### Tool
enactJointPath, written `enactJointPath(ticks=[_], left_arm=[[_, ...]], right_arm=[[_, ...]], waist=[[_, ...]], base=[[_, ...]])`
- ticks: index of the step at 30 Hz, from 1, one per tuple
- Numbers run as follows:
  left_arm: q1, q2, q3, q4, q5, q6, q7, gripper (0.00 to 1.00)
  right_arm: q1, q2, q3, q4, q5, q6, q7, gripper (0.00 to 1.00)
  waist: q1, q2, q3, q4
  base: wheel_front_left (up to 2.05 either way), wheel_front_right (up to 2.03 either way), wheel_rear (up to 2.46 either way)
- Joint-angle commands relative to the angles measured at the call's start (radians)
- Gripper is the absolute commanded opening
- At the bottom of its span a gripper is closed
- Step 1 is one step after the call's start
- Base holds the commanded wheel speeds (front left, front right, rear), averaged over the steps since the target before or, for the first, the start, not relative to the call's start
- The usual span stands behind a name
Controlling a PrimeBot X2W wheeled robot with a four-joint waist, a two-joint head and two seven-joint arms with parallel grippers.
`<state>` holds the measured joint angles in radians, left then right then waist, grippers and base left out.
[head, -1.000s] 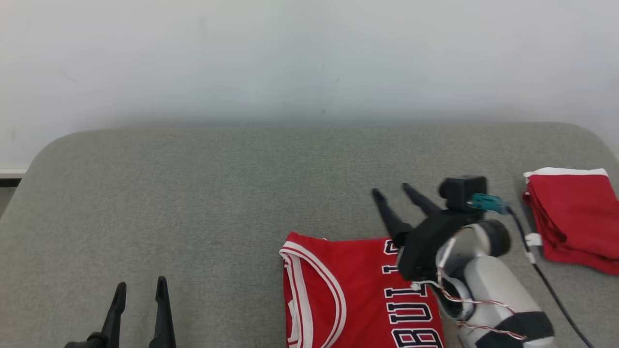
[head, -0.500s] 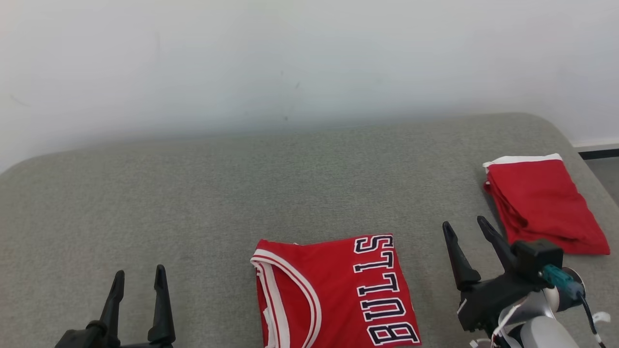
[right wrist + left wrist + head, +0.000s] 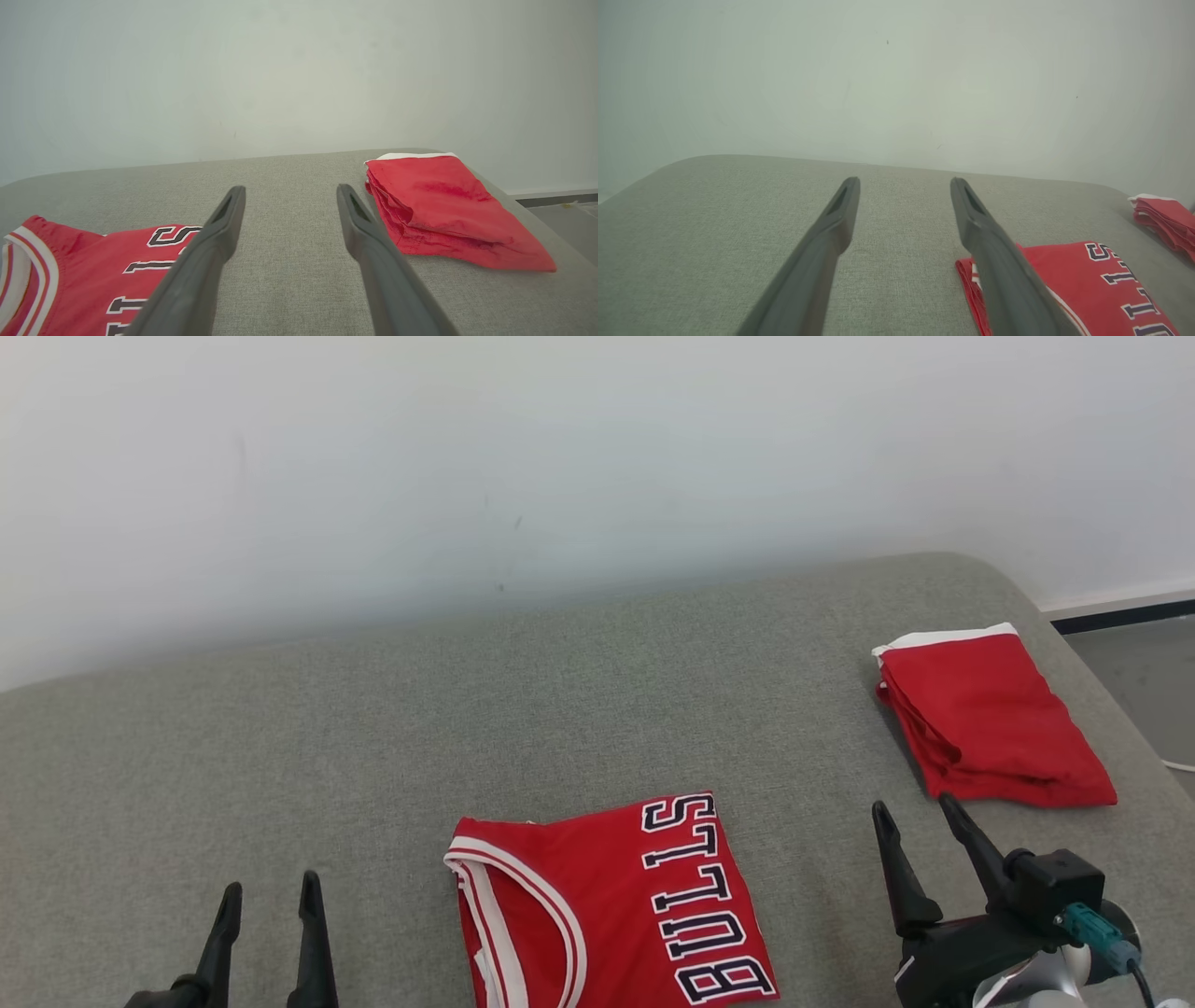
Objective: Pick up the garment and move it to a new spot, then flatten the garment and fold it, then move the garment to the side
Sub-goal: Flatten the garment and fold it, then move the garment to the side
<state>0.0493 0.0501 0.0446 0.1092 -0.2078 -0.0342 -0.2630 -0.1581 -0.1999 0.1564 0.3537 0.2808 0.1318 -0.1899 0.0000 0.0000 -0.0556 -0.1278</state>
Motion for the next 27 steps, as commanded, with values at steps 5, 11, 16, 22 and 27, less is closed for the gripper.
enactJointPath(ticks=[5,11,16,22,27], left_arm=[[0.030,0.000,0.004,0.006,0.006,0.015,-0.001,1.00],[0.070,0.000,0.015,-0.006,0.001,0.024,-0.001,1.00],[0.094,0.000,0.017,-0.016,-0.007,0.034,-0.001,1.00],[0.104,0.000,0.018,-0.019,-0.011,0.041,-0.001,1.00],[0.102,0.000,0.017,-0.024,-0.010,0.043,-0.001,1.00]], right_arm=[[0.015,0.020,-0.008,0.012,0.008,-0.003,-0.011,1.00],[0.013,0.033,-0.009,0.024,0.015,-0.003,-0.016,1.00],[0.021,0.041,-0.010,0.028,0.015,-0.003,-0.021,1.00],[0.023,0.045,-0.012,0.031,0.017,-0.003,-0.024,1.00],[0.016,0.038,-0.004,0.035,0.012,-0.003,-0.023,1.00]], waist=[[0.0000,0.0000,-0.005,0.002],[0.0000,0.0000,-0.006,0.010],[0.0000,0.0000,-0.007,0.022],[0.0000,0.0000,-0.007,0.033],[0.0000,0.0000,-0.008,0.035]], base=[[0.00,0.00,0.00],[0.00,0.00,0.00],[0.00,0.00,0.00],[0.00,0.00,0.00],[0.00,0.00,0.00]])
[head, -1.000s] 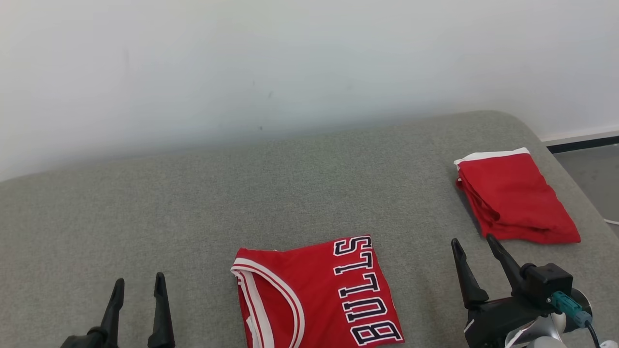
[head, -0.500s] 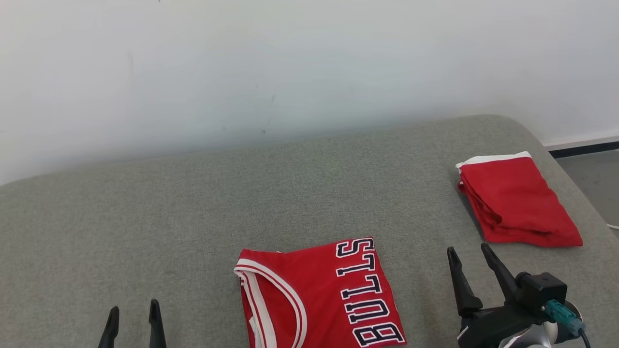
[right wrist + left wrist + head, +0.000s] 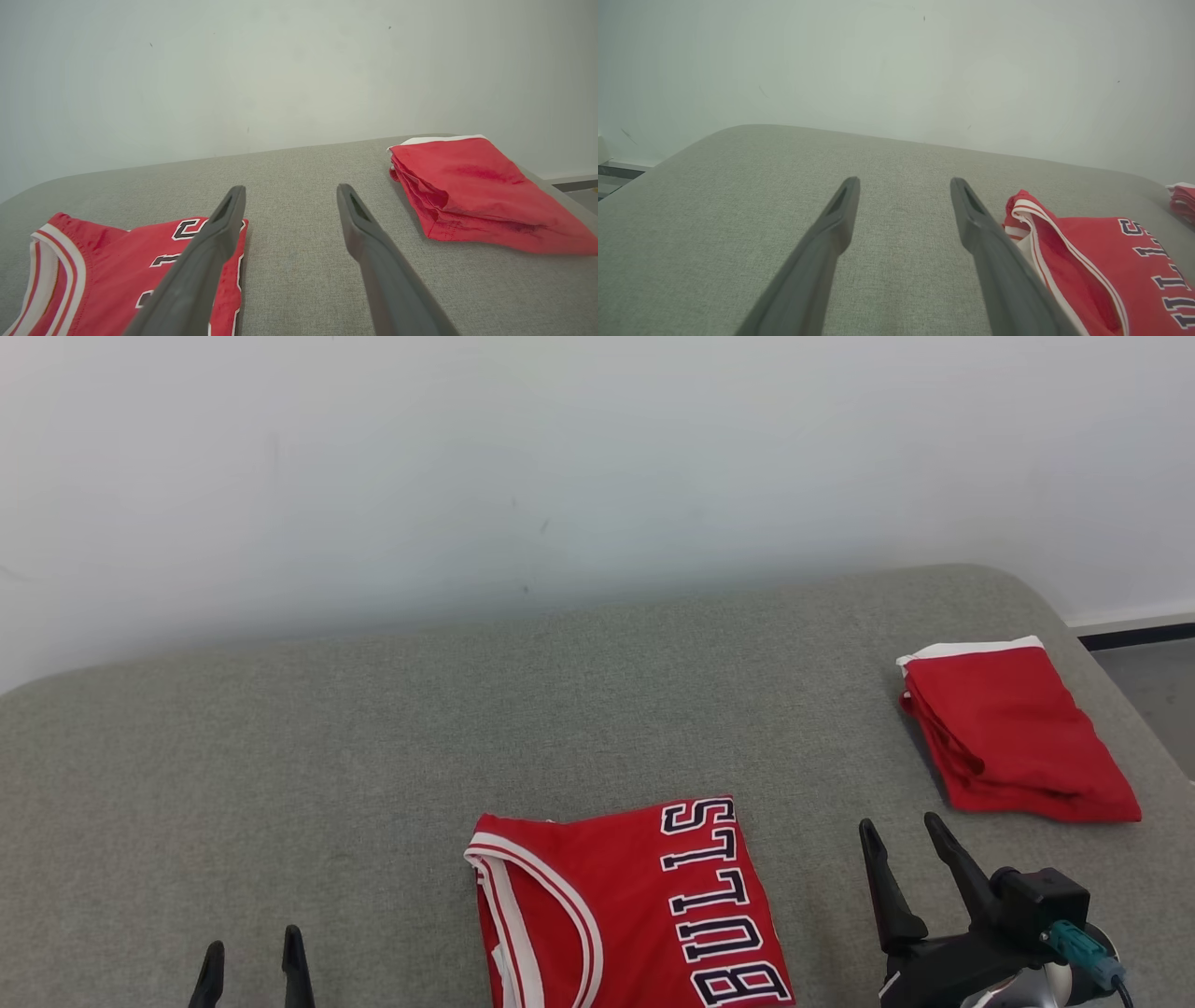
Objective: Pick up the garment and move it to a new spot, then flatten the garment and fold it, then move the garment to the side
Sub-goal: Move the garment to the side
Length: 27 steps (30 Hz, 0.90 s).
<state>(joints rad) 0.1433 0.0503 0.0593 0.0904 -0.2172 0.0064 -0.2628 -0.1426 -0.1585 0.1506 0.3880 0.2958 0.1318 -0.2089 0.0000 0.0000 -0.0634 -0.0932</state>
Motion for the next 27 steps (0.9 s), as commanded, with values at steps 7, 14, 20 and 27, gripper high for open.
enactJointPath(ticks=[7,14,20,27], left_arm=[[0.009,0.000,-0.001,-0.005,0.000,-0.001,-0.001,1.00],[0.004,0.000,-0.002,-0.012,0.006,-0.006,-0.001,1.00],[-0.032,0.000,-0.001,-0.014,0.027,-0.018,-0.001,1.00],[-0.092,0.000,0.001,0.000,0.042,-0.040,-0.001,1.00]], right_arm=[[0.003,-0.002,0.000,0.004,-0.006,-0.003,0.000,1.00],[-0.003,0.000,0.008,0.001,-0.003,-0.003,0.009,1.00],[-0.079,-0.031,0.075,0.021,0.066,-0.003,0.142,1.00],[-0.201,-0.059,0.168,0.119,0.179,-0.003,0.508,1.00]], waist=[[0.0000,0.0000,-0.004,0.002],[0.0000,0.0000,-0.003,0.012],[0.0000,0.0000,0.009,0.030],[0.0000,0.0000,0.035,0.074]], base=[[0.00,0.00,0.00],[0.00,0.00,0.00],[0.00,0.00,0.00],[0.00,0.00,0.00]])
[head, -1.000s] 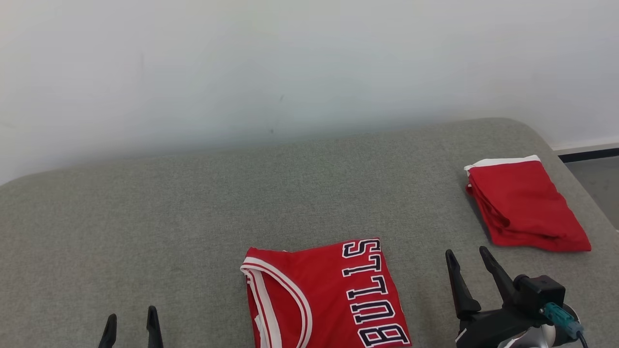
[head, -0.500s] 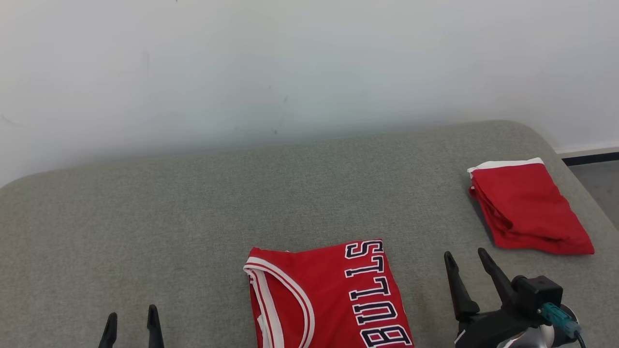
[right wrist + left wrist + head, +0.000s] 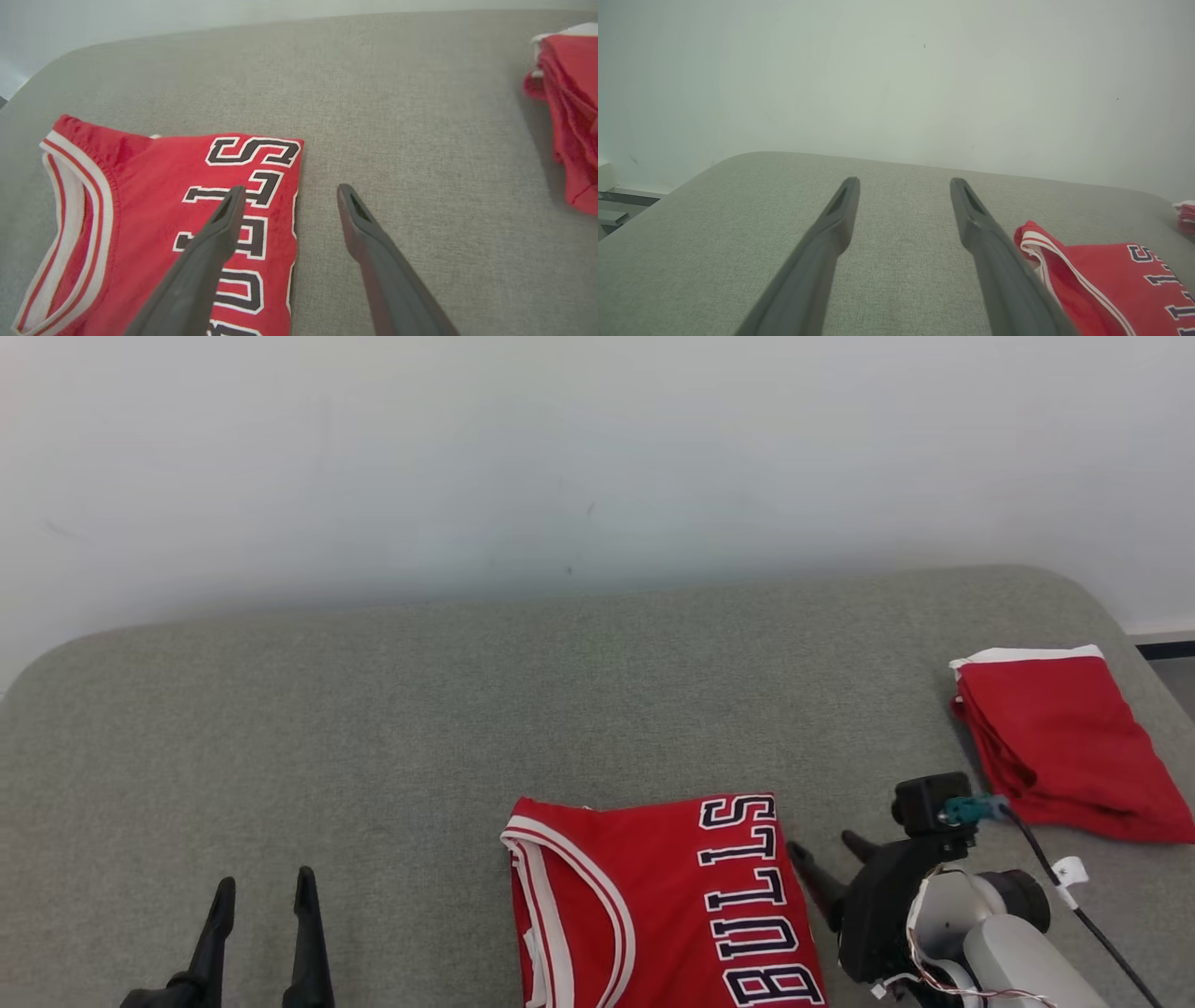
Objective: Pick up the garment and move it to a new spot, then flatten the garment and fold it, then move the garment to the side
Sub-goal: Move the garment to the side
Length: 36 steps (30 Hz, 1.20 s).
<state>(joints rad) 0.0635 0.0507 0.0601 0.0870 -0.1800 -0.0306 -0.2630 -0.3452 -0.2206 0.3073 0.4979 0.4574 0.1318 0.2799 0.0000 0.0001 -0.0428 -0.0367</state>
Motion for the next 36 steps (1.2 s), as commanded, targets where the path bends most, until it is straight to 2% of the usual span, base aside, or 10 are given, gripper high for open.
enactJointPath(ticks=[1,5,17,18,19,20,28,36], left_arm=[[-0.020,0.000,-0.004,0.006,0.005,-0.007,-0.001,1.00],[-0.038,0.000,-0.014,0.016,0.010,-0.019,-0.001,1.00],[-0.074,0.000,-0.034,0.024,-0.003,-0.023,-0.001,1.00],[-0.074,0.000,-0.036,0.023,-0.005,-0.020,-0.001,1.00],[-0.075,0.000,-0.038,0.022,-0.007,-0.017,-0.001,1.00],[-0.076,0.000,-0.039,0.021,-0.008,-0.015,-0.001,1.00],[-0.094,0.000,-0.043,-0.003,-0.034,-0.001,-0.001,1.00],[-0.131,0.000,-0.022,-0.064,-0.049,0.004,-0.001,1.00]], right_arm=[[-0.009,0.001,0.020,0.023,0.037,-0.003,0.057,1.00],[-0.046,-0.011,0.029,0.084,0.051,-0.003,0.141,1.00],[-0.077,0.041,-0.011,0.251,0.004,-0.003,0.270,1.00],[-0.079,0.041,-0.011,0.257,-0.004,-0.003,0.278,0.60],[-0.082,0.039,-0.009,0.259,-0.013,-0.003,0.282,0.38],[-0.088,0.036,-0.003,0.253,-0.019,-0.003,0.279,0.00],[-0.208,-0.040,0.056,0.174,-0.056,-0.003,0.283,0.00],[-0.449,-0.153,0.090,0.075,-0.044,-0.003,0.416,0.00]], waist=[[0.0000,-0.0001,0.021,0.028],[0.0000,-0.0001,0.042,0.063],[0.0000,-0.0001,0.105,0.136],[0.0000,-0.0001,0.108,0.137],[0.0000,-0.0001,0.111,0.138],[0.0000,-0.0001,0.113,0.139],[0.0000,-0.0001,0.145,0.122],[0.0000,-0.0001,0.232,0.031]], base=[[0.00,0.00,0.00],[0.00,0.00,0.00],[0.00,0.00,0.00],[0.00,0.00,0.00],[0.00,0.00,0.00],[0.00,0.00,0.00],[0.00,0.00,0.00],[0.00,0.00,0.00]])
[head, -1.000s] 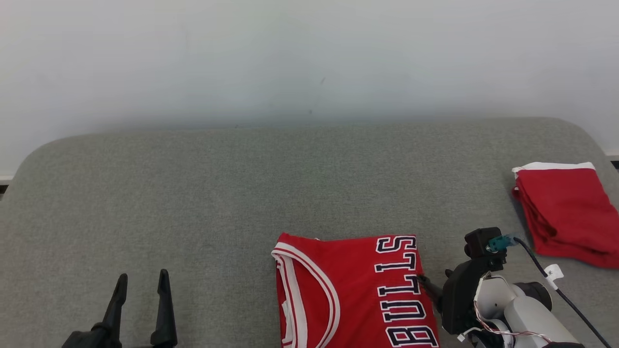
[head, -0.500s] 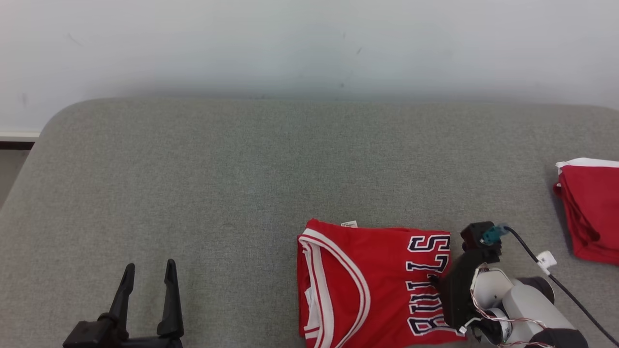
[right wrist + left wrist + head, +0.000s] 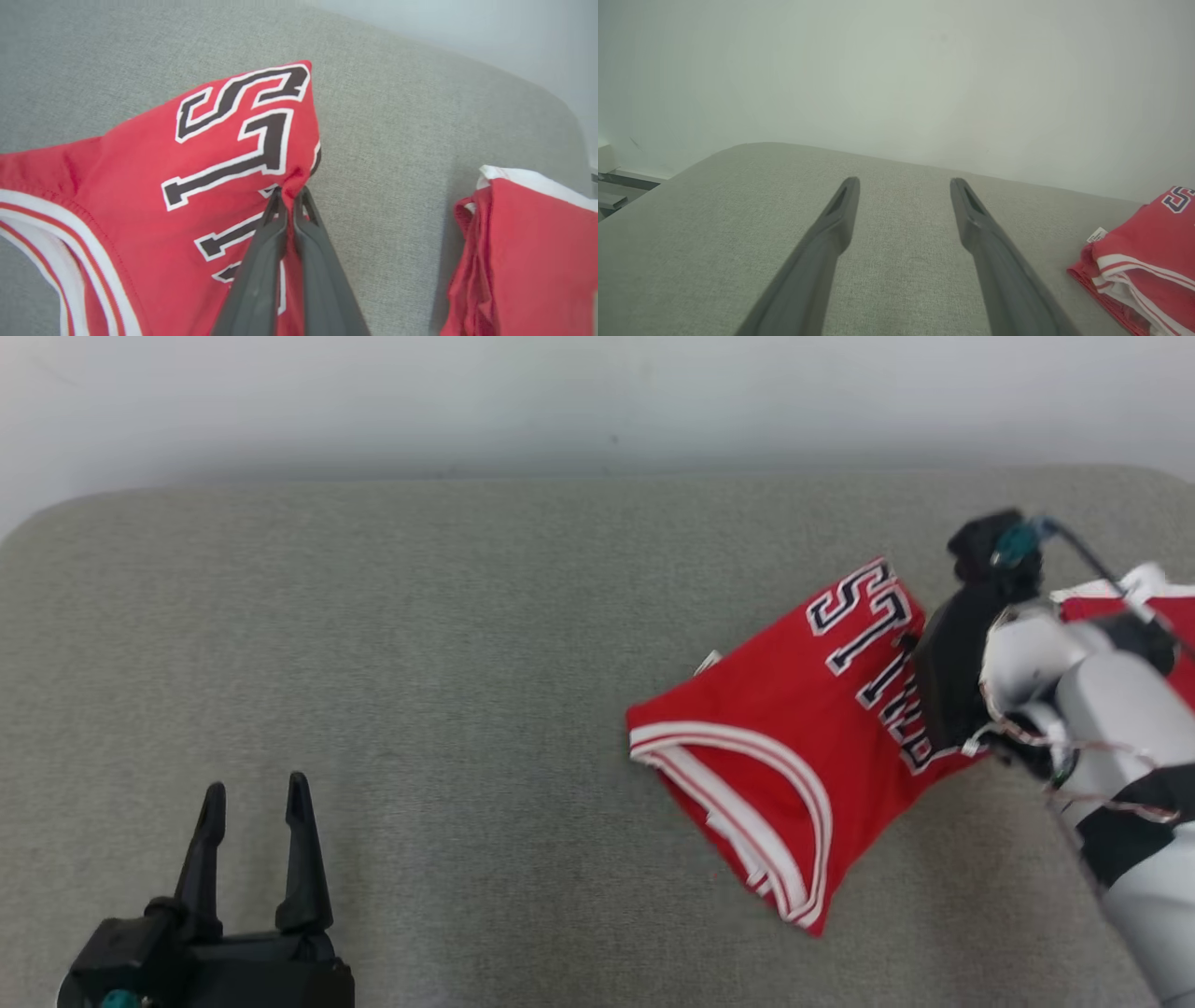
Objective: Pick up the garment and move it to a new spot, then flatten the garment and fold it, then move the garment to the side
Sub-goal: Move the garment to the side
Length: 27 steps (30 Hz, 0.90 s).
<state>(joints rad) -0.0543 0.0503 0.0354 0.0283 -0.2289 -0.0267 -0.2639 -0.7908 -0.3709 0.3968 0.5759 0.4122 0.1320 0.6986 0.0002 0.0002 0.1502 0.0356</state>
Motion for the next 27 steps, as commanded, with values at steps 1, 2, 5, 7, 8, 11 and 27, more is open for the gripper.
enactJointPath(ticks=[1,2,5,7,8,11,27], left_arm=[[-0.020,0.000,0.001,-0.009,-0.001,0.000,0.000,1.00],[-0.026,0.000,0.002,-0.012,-0.001,0.001,0.000,1.00],[-0.045,0.000,0.003,-0.020,0.000,-0.002,0.000,1.00],[-0.057,0.000,0.001,-0.024,-0.003,-0.004,0.000,1.00],[-0.063,0.000,-0.001,-0.022,-0.003,-0.006,0.000,1.00],[-0.072,0.000,-0.003,-0.022,-0.002,-0.006,0.000,1.00],[-0.135,0.001,-0.022,-0.018,0.034,-0.034,0.000,1.00]], right_arm=[[-0.025,-0.017,-0.002,-0.014,-0.001,-0.003,0.016,0.00],[-0.041,-0.028,-0.003,-0.024,0.000,-0.003,0.033,0.00],[-0.073,-0.061,-0.011,-0.059,0.003,-0.003,0.083,0.00],[-0.085,-0.086,-0.027,-0.086,0.009,-0.003,0.114,0.00],[-0.088,-0.098,-0.040,-0.101,0.010,-0.003,0.129,0.00],[-0.085,-0.130,-0.078,-0.153,0.000,-0.003,0.151,0.00],[-0.049,-0.283,-0.306,-0.160,-0.253,-0.003,0.115,0.00]], waist=[[-0.0002,-0.0002,0.047,-0.052],[-0.0002,-0.0002,0.056,-0.066],[-0.0002,-0.0002,0.075,-0.102],[-0.0002,-0.0002,0.084,-0.123],[-0.0002,-0.0002,0.087,-0.133],[-0.0002,-0.0002,0.095,-0.162],[-0.0002,-0.0002,0.198,-0.161]], base=[[0.00,0.00,0.00],[0.00,0.00,0.00],[0.00,0.00,0.00],[0.00,0.00,0.00],[0.00,0.00,0.00],[0.00,0.00,0.00],[0.00,0.00,0.00]])
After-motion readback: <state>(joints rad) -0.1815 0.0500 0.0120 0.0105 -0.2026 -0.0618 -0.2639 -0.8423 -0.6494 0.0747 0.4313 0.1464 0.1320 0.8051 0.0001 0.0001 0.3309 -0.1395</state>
